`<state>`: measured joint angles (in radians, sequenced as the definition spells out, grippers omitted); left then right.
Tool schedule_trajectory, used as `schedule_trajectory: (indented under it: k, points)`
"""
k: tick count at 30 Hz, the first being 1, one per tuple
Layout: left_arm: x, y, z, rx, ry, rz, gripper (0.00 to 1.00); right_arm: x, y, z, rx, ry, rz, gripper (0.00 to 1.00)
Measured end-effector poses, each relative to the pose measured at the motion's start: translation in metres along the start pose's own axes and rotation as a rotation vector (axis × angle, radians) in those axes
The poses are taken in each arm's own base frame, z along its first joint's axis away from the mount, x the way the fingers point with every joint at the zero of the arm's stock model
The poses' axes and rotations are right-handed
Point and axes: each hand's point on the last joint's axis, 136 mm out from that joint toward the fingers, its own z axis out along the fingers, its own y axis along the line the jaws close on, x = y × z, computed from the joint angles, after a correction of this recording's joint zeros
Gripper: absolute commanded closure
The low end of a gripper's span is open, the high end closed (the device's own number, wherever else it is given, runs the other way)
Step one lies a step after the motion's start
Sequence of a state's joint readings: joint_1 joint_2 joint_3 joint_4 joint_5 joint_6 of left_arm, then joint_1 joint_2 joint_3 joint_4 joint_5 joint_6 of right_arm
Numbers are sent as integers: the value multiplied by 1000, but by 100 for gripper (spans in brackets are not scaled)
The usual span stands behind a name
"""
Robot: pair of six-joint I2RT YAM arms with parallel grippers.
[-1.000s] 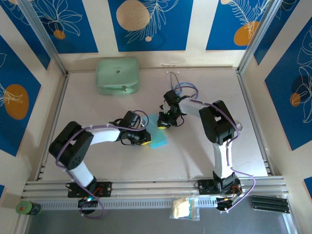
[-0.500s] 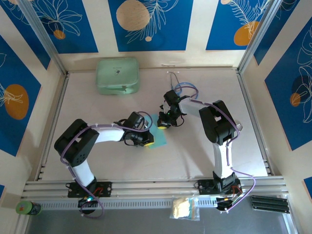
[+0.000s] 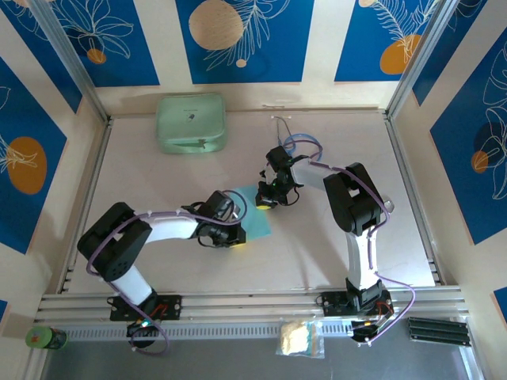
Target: Fold a paper plane with a square sheet of paper (pick it up from the middle)
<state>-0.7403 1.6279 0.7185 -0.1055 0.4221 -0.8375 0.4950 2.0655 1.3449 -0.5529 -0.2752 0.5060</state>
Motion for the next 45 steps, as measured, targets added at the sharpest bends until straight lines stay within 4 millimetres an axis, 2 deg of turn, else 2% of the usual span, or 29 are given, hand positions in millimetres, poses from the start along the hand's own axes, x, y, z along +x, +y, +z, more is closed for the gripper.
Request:
schedule_trajectory:
  k: [3, 5, 9, 11, 15, 20, 28, 33, 37, 40, 42, 45]
  points:
    - [5, 2, -8, -48, 22, 15, 87, 0, 0, 0, 0, 0, 0, 94]
    - [-1, -2, -15, -61, 11, 30, 87, 0, 0, 0, -1, 0, -1, 94]
    - [-35, -23, -35, -29, -86, 69, 86, 0, 1, 0, -2, 2, -16, 94]
    - [-57, -26, -46, -11, -142, 59, 86, -1, 1, 0, -1, 6, -31, 94]
    - [-99, -15, -54, -2, -223, 13, 87, -1, 2, -1, 5, 20, -73, 94]
    - [-131, 8, -41, -6, -241, -48, 88, -2, 3, -3, 9, 39, -149, 93]
    - [-143, 13, -23, 33, -228, -66, 89, -7, 1, -7, 25, 36, -186, 92]
    - [-143, 17, -16, 33, -216, -88, 90, -10, 17, -15, -33, -2, -120, 93]
    - [-142, 19, -15, 33, -221, -106, 90, 6, 45, -23, -74, -43, -96, 98]
    - [-143, 19, -14, 43, -229, -116, 90, 22, 66, -20, -110, -49, -79, 100]
    - [-143, 19, -14, 51, -234, -128, 90, 33, 71, -11, -122, -37, -59, 100]
    - [-144, 18, -13, 65, -243, -145, 90, 43, 65, 3, -120, -5, -10, 100]
